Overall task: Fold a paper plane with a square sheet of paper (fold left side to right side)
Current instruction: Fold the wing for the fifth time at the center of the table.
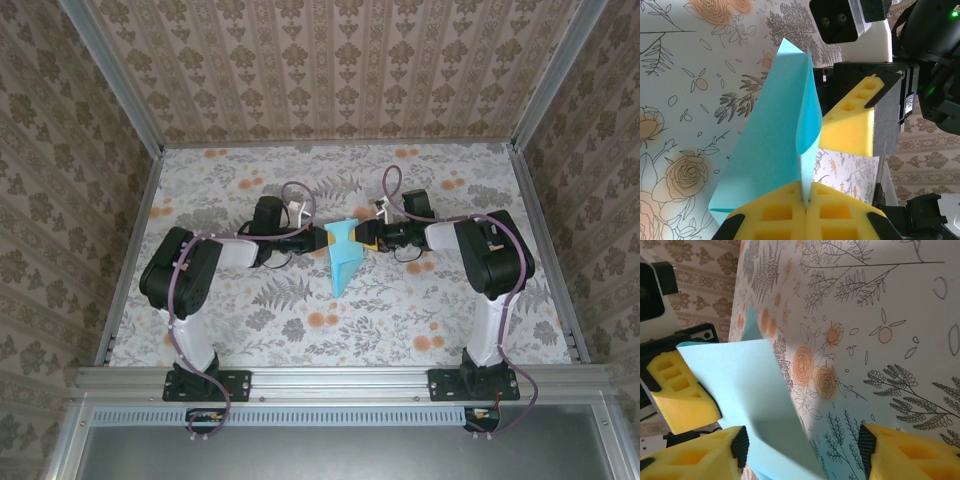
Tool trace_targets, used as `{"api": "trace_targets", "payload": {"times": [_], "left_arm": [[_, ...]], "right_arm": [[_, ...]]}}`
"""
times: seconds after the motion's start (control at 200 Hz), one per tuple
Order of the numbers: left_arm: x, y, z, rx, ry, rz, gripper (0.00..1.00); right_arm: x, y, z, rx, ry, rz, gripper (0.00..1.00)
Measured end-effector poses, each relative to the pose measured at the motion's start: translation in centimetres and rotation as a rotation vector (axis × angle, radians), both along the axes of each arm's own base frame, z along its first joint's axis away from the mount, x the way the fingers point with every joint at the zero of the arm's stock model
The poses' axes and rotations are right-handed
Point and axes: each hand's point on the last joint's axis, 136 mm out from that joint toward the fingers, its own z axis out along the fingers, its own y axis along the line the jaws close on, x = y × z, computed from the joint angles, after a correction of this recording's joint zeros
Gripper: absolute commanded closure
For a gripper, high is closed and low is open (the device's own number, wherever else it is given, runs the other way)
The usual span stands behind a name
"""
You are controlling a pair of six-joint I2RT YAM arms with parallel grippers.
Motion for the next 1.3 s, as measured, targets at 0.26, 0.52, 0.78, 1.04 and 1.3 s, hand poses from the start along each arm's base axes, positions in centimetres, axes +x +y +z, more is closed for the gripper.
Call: {"api": "trace_targets", "payload": {"times": [0.26, 0.52, 0.78, 1.04, 1.3], "left_arm": [[0.0, 0.1, -1.3, 0.015, 0.028, 0.001, 1.00], [0.3, 0.5, -2.4, 0.028, 0.054, 0.015, 1.00], [0.2, 0.6, -3.2, 0.038, 0.072, 0.014, 0.94], [0.1, 0.8, -3.3, 0.070, 0.067, 0.008, 0.45], [0.5, 3.0, 1.1, 0.226, -0.080, 0.074, 0.26]], "right_arm": [[-0.5, 0.3, 0.4, 0.026, -0.001, 0.030, 0.55], [-1.2, 0.1, 1.7, 0.013, -0.023, 0.052, 0.60], [-1.9, 0.0, 1.5, -0.008, -0.004, 0.071, 0.83], [-2.0, -0.3, 1.1, -0.059, 0.063, 0.058, 1.00], [-2.9, 0.0, 0.4, -0.182, 0.171, 0.031, 1.00]]}}
